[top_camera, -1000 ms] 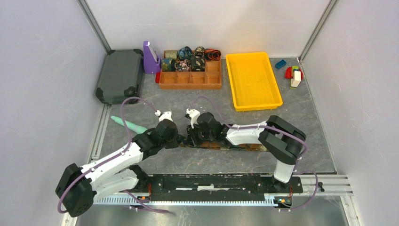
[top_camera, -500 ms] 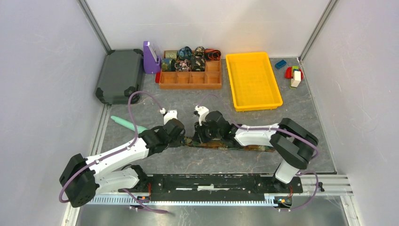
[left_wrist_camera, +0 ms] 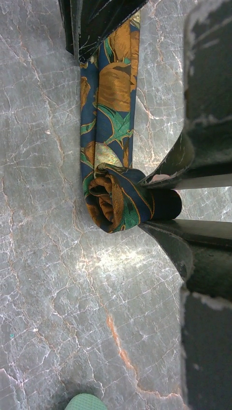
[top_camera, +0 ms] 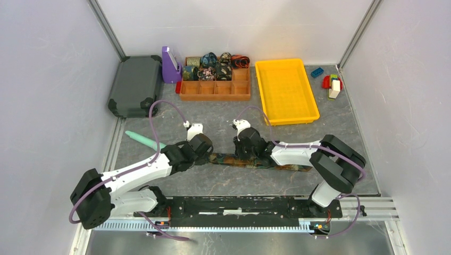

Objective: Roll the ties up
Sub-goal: Roll the tie at the center of the board.

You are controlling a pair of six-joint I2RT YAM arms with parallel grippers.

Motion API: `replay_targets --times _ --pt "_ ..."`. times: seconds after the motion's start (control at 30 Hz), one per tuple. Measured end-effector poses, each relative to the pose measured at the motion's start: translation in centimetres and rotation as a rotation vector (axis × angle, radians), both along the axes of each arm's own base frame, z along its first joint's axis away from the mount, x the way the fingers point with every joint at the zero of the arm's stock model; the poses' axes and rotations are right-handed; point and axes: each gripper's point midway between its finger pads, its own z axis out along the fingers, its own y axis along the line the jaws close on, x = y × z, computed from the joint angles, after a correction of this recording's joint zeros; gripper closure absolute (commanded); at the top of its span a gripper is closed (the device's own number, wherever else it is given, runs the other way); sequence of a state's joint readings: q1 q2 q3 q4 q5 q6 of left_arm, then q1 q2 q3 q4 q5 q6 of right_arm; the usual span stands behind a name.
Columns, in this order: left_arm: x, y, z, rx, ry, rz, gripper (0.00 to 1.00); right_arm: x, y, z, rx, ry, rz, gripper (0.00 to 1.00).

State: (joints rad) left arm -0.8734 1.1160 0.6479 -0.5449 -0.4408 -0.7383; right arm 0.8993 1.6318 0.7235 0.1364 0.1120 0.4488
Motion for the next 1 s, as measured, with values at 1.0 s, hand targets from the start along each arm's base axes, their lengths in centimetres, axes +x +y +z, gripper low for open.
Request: replay_targets --times 1.0 --pt "1.3 -0.8 0.3 0.14 -0.031 0.0 0.81 -2.0 -1.8 0.0 0.01 0.055 -0.079 0.74"
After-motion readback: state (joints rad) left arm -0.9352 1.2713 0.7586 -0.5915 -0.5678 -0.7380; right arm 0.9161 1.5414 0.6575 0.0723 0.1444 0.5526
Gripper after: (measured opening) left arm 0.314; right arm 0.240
